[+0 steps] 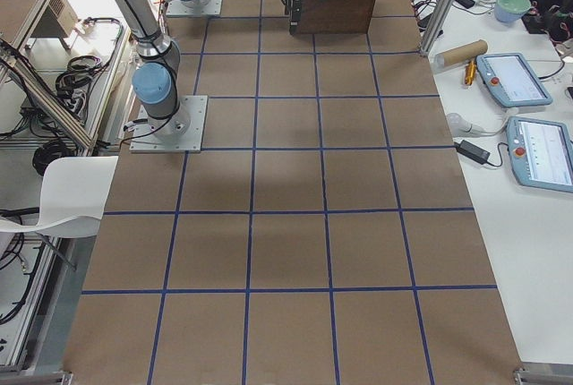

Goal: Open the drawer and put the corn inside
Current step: 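Lift the left gripper off the cabinet top and swing it toward the drawer side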

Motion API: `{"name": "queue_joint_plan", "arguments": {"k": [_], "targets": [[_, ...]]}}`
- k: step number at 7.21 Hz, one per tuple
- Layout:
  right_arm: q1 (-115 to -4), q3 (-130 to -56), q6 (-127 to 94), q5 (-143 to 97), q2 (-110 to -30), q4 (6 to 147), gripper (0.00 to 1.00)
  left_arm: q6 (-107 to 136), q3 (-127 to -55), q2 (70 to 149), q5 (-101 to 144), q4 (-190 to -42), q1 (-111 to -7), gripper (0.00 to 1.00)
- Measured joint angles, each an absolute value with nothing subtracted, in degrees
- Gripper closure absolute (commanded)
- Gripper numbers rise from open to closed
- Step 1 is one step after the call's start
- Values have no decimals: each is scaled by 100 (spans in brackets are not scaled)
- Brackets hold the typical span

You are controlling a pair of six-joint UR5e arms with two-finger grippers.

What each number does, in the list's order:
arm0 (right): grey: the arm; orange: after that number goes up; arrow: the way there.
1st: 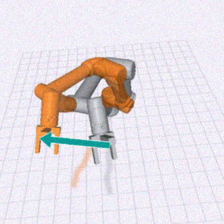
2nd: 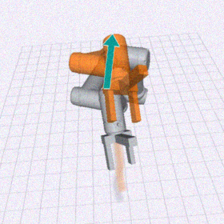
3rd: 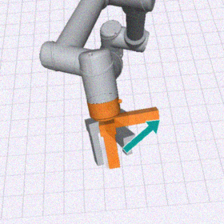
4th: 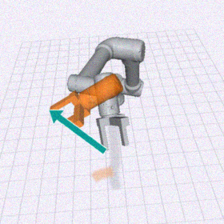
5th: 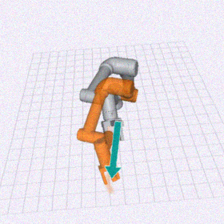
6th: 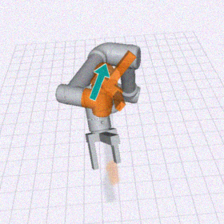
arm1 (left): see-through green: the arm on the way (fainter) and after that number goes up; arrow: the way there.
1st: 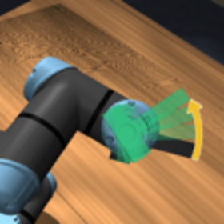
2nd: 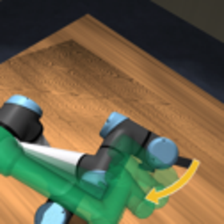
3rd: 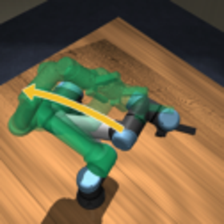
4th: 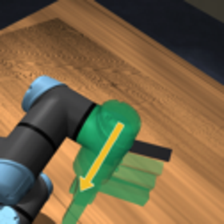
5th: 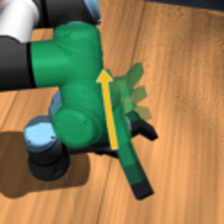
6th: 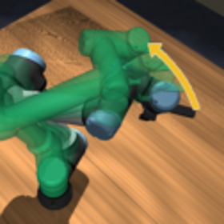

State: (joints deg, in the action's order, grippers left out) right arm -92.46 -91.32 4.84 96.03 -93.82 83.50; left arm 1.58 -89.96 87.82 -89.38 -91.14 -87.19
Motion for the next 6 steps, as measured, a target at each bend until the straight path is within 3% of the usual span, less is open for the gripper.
{"name": "queue_joint_plan", "arguments": {"k": [6], "targets": [[-9246, -9132, 483, 9598, -9379, 8350, 0, 47, -8965, 8778, -8958, -9094, -8604, 0]]}}
